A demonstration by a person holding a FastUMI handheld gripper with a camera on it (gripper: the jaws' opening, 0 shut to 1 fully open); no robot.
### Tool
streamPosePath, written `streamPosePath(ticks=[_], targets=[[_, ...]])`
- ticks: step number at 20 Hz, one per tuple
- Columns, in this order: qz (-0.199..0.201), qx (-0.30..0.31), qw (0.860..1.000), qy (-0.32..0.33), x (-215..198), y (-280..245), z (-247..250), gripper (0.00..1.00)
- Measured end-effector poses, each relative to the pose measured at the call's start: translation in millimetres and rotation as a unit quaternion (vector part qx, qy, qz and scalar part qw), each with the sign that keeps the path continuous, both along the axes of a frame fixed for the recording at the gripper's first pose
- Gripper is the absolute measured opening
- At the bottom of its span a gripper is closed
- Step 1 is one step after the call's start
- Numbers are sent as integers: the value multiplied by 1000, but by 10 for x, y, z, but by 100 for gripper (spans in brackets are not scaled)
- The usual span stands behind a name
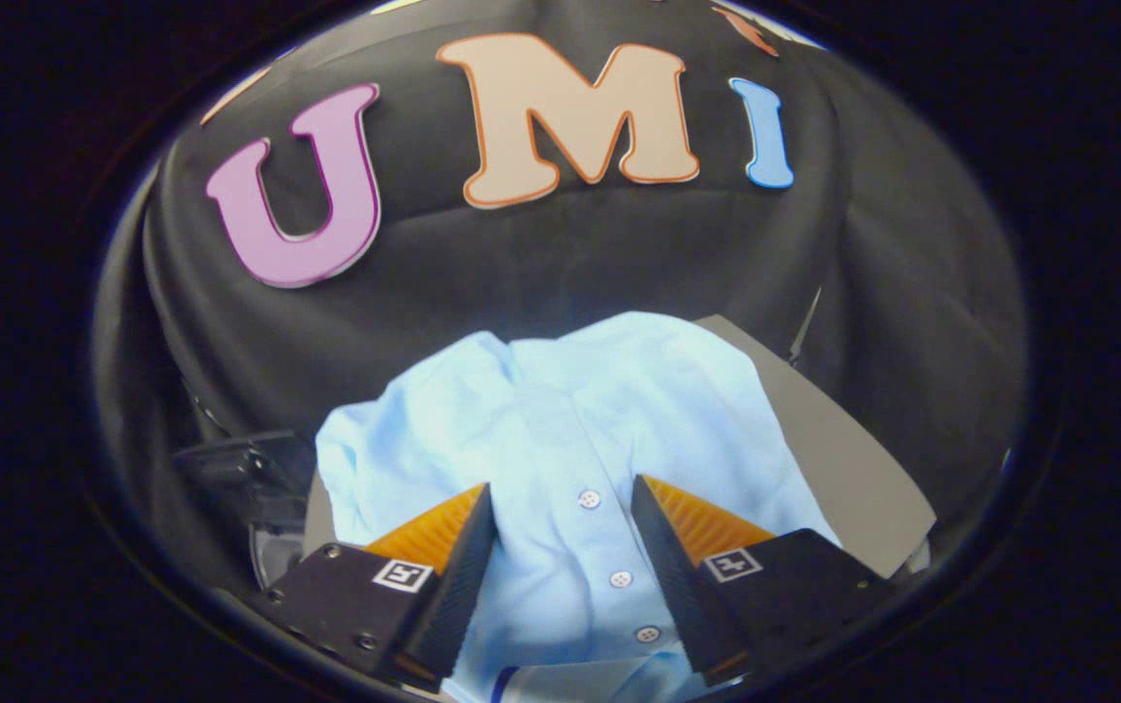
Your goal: Put the clothes into the washing machine and then close the washing machine lid.
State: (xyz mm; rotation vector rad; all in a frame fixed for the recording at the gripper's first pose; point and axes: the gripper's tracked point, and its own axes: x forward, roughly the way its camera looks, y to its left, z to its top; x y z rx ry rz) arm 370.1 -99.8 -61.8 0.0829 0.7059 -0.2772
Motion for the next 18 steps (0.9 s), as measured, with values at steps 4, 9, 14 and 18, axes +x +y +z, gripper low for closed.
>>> streamPosePath(ticks=[4, 9, 14, 18], targets=[[14, -22, 1000, 15, -67, 62, 3, 27], [43, 5, 999, 5, -247, 250, 70, 14], [41, 70, 994, -69, -447, 377, 311, 4], [62, 28, 995, -79, -604, 514, 584, 4]])
